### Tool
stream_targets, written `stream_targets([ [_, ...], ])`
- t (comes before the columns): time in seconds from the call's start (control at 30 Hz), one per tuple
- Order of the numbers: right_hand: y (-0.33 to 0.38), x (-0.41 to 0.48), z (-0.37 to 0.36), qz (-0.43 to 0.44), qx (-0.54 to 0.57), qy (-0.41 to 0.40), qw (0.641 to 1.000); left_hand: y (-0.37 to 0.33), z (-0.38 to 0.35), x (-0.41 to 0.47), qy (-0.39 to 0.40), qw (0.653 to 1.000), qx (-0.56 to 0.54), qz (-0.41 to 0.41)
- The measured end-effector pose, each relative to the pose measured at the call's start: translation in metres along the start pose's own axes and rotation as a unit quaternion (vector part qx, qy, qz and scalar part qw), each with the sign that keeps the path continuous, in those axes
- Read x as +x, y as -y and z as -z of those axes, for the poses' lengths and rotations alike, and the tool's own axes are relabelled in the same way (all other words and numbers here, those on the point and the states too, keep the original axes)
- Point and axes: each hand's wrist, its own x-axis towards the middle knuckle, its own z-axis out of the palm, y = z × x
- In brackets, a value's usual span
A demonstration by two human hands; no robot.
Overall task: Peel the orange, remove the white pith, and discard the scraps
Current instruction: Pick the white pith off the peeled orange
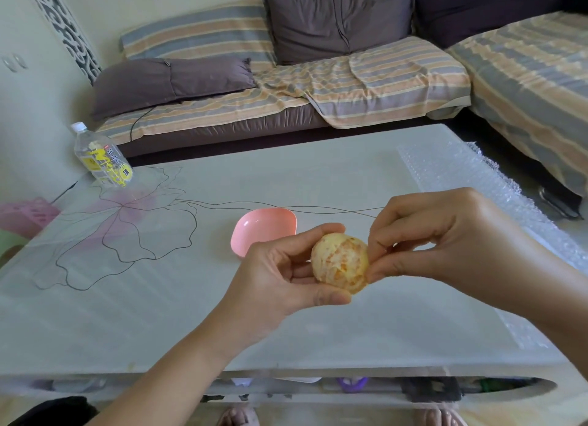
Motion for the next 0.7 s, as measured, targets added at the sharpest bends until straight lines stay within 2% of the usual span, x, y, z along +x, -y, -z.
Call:
stream_targets([
  [0.13, -0.003, -0.003, -0.009, 0.000, 0.006, -0.029, 1.000, -0.011, 0.003, 0.002, -0.029, 0.999, -0.019, -0.024],
  [0.33, -0.001, 0.000, -0.014, -0.012, 0.066, -0.091, 0.994, -0.018, 0.009, 0.007, -0.028, 0.997, -0.015, -0.066],
  [0.47, 0.001, 0.003, -0.017, 0.041, 0.005, -0.085, 0.996, -0.019, 0.014, 0.008, -0.030, 0.997, 0.012, -0.076],
  [0.7, 0.003, 0.006, -0.019, 0.065, -0.036, -0.091, 0.993, -0.020, 0.017, 0.003, -0.029, 0.993, 0.065, -0.093],
])
